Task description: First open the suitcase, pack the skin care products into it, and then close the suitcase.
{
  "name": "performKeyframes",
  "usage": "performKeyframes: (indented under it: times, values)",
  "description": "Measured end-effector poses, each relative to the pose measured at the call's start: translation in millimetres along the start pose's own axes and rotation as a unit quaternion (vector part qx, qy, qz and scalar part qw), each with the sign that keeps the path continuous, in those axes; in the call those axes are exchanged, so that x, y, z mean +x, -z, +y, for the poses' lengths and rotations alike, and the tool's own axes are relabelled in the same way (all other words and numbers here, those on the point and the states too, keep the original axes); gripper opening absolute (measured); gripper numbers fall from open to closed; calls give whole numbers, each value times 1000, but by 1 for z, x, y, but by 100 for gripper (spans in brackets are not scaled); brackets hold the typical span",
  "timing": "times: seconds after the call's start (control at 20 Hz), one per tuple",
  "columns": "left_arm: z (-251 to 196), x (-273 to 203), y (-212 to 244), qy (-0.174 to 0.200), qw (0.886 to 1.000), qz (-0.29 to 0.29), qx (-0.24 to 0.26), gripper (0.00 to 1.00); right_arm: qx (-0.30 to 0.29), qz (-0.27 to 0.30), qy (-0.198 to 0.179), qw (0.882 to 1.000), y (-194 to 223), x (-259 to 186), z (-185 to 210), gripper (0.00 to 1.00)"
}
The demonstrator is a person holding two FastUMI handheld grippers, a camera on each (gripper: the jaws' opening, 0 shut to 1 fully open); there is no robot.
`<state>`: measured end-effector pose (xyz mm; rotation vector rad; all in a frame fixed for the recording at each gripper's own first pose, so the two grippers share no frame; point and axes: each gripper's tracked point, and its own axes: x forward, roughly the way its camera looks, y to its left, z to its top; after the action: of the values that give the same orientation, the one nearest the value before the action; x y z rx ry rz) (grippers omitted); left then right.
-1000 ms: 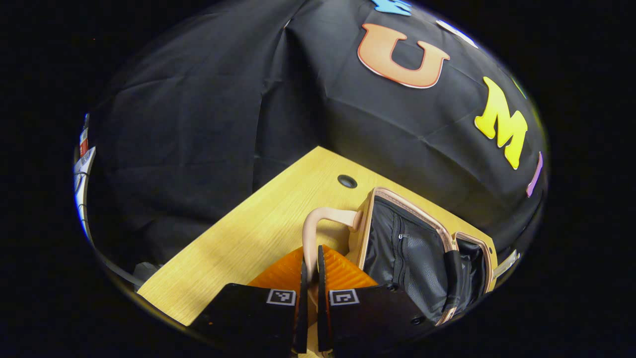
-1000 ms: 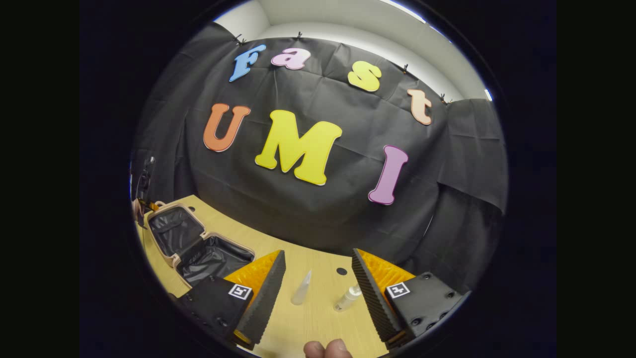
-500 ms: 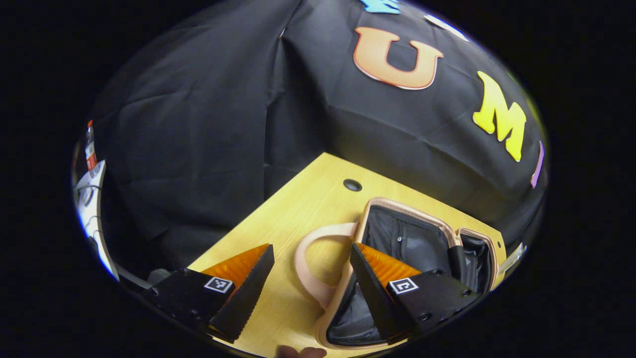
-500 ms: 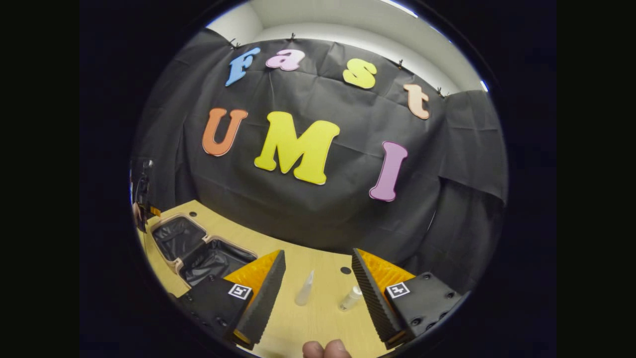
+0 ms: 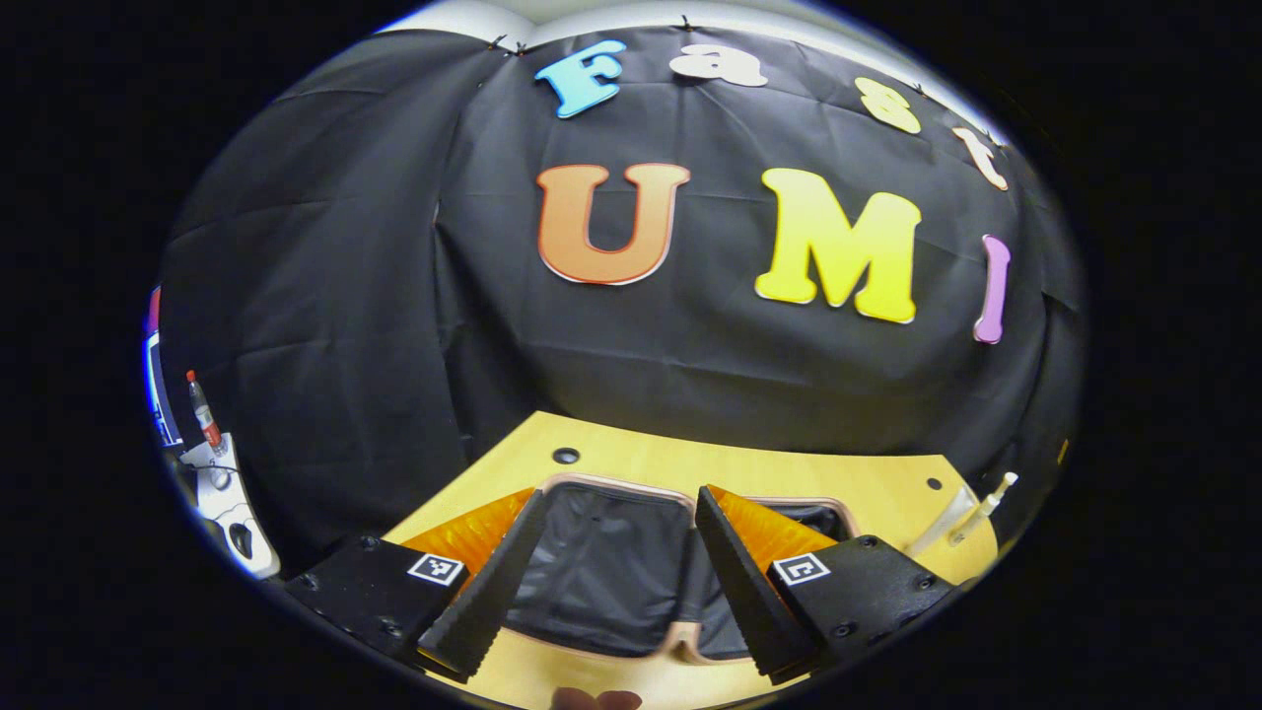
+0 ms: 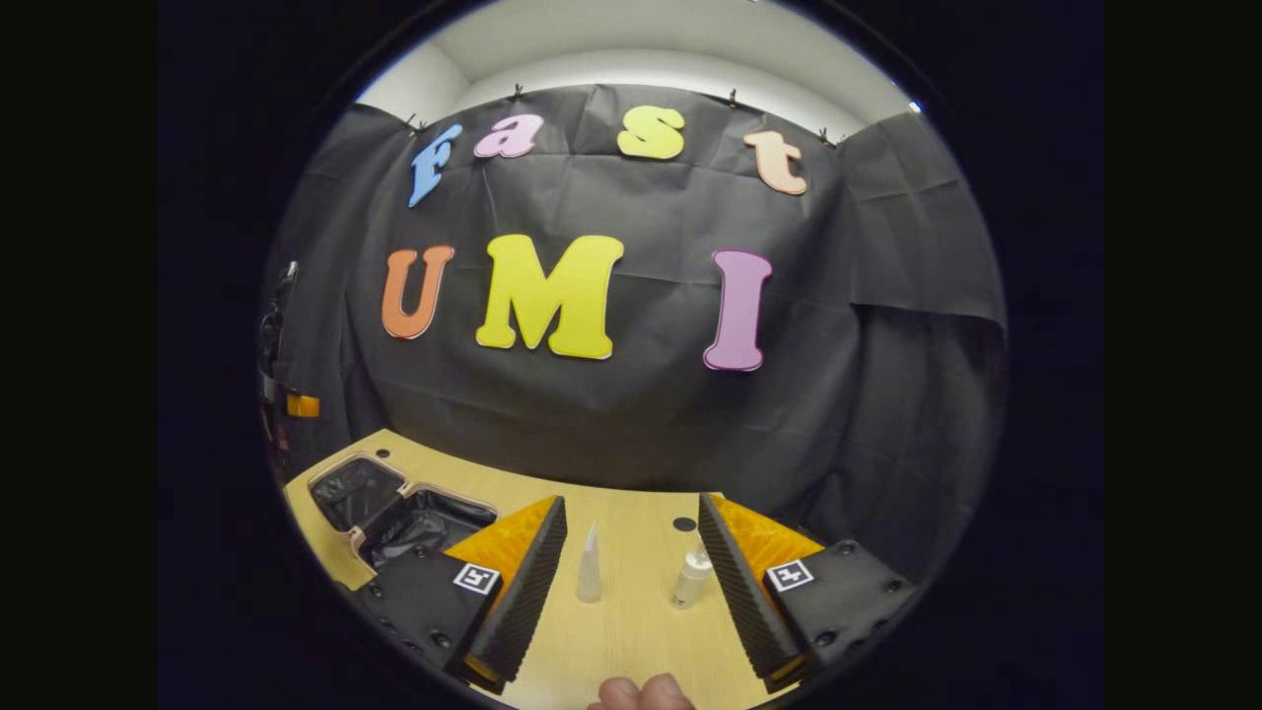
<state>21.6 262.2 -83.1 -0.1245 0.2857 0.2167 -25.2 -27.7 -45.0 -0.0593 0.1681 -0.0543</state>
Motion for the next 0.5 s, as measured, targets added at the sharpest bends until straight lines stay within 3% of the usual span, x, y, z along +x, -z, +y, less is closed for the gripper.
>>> performKeyframes:
  times: [0.25,0.5]
  values:
    - [-127,-22,14,74,997,-1,9,98,19,7,17,1000,16,-1,-42,81]
    - [-210,-32,43,141,989,29,7,98,29,39,12,999,49,2,-71,80]
